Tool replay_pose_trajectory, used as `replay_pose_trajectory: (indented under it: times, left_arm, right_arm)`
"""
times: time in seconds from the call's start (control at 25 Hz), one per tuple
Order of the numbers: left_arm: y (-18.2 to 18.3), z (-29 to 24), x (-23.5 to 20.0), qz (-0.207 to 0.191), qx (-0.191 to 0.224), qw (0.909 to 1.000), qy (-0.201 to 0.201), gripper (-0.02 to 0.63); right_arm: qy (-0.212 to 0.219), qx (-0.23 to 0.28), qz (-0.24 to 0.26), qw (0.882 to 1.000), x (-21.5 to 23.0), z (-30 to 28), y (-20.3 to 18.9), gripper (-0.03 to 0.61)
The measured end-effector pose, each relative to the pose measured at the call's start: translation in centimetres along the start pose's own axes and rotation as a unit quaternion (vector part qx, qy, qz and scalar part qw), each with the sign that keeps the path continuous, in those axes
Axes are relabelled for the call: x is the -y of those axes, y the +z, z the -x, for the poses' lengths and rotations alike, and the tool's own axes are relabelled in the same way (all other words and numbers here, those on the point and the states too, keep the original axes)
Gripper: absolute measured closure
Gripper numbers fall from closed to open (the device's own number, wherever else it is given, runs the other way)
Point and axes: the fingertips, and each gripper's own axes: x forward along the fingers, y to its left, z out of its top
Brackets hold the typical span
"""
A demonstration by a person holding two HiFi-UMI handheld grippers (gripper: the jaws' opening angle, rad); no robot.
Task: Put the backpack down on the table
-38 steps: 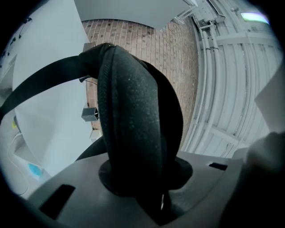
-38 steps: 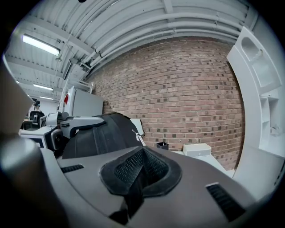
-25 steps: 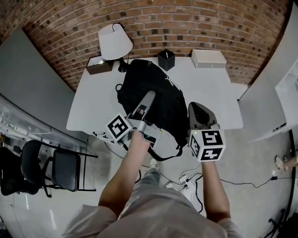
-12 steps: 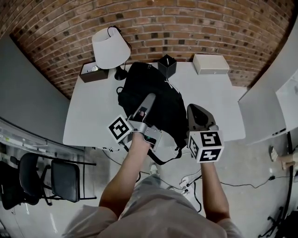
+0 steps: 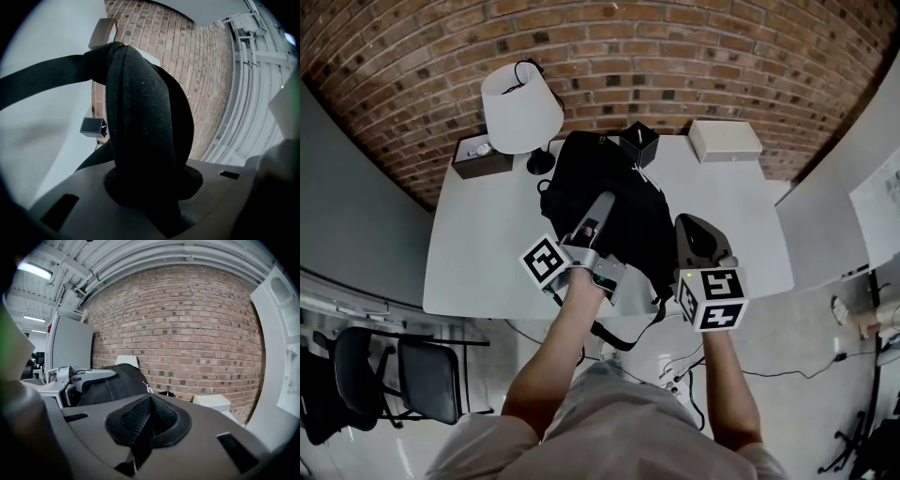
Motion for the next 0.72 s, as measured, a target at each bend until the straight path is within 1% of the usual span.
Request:
replay_pose_trajectory:
  times: [0.24, 0.44, 0.72]
  left_arm:
    - [1.9, -0.1, -2.4, -0.006, -0.005, 0.9999, 0.012, 0.518]
    - [2.5, 0.0, -4.4, -0.004, -0.005, 0.9998, 0.021, 0.518]
    - [3.4, -0.4, -6.8, 0.005, 0.011, 0.9995, 0.028, 0.518]
  right_arm:
    - [0.004, -0.009, 0.004, 1.0, -1.4, -1.8, -0.3, 0.577]
    - [0.019, -0.016, 0.003, 1.0, -2.0, -3.4, -1.0, 0.577]
    - [0.052, -0.02, 0.005, 0.998, -2.3, -6.3, -1.5, 0.577]
